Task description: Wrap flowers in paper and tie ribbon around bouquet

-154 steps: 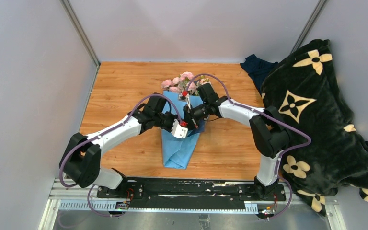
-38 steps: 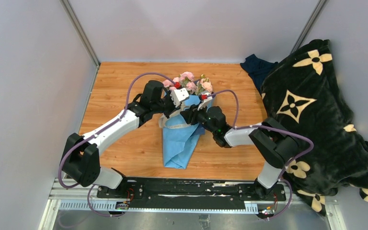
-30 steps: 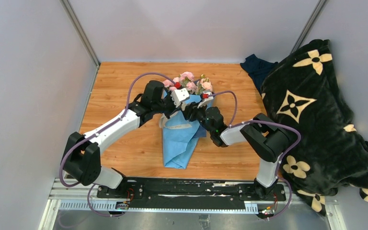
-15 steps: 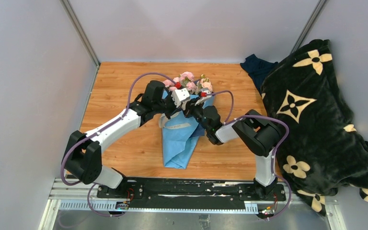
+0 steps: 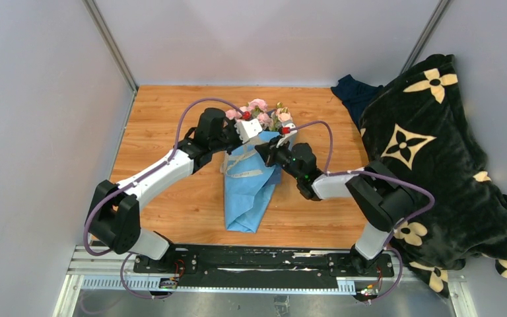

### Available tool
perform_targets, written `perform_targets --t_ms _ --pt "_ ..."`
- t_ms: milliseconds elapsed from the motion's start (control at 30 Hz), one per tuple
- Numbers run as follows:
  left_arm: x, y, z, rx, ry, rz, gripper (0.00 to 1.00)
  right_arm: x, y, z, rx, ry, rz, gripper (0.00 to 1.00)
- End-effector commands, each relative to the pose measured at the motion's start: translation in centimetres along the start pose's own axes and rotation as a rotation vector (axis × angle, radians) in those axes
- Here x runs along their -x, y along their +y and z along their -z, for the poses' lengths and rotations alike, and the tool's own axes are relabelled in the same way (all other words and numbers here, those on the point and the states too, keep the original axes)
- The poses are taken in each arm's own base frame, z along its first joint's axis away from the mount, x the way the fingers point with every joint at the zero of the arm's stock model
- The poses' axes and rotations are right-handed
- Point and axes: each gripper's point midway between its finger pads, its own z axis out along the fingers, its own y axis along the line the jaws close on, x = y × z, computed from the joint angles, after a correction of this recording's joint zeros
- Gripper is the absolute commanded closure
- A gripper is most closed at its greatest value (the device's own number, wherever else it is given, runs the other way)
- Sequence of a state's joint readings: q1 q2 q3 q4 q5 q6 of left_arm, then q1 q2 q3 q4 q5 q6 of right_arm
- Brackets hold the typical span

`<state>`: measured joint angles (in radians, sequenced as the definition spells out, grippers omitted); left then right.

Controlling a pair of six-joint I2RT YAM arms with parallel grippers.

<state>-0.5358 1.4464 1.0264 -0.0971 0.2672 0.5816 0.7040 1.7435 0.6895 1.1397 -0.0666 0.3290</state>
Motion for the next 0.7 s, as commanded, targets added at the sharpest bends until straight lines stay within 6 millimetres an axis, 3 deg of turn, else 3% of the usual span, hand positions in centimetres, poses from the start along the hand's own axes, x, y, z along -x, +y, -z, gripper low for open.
perform_targets --t_ms 0,200,300,367,433,467,567,667 --pt "2.9 5.8 1.3 0.232 -0.05 -0.194 1.0 -2.5 0.3 3.2 0.087 0.206 0.049 1.0" --pt "3.0 8.5 2.0 0.358 -0.009 -0.392 1.0 -2.5 1.0 6.3 0.212 0.423 0.025 1.0" --pt "2.7 7.7 1.9 0.346 0.002 -0.427 1.0 -2.2 1.3 7.1 0.274 0.507 -0.067 1.0" --pt "1.4 5.3 1.4 0.272 0.009 -0.4 0.99 -2.4 1.8 7.2 0.311 0.543 -0.121 1.0" --pt "-0.2 1.3 1.2 0.09 0.026 -0.297 0.84 -2.8 2.0 7.3 0.326 0.572 -0.166 1.0" --pt "0.0 -0.3 1.2 0.009 0.006 -0.262 0.76 -3.2 1.9 7.3 0.33 0.586 -0.188 1.0" --pt "-1.4 -6.3 2.7 -0.26 0.042 -0.082 0.59 -4.0 1.3 7.6 0.322 0.627 -0.263 1.0" --pt "-2.1 -10.2 4.8 -0.45 0.058 -0.023 0.41 -4.8 0.5 8.2 0.299 0.659 -0.286 1.0"
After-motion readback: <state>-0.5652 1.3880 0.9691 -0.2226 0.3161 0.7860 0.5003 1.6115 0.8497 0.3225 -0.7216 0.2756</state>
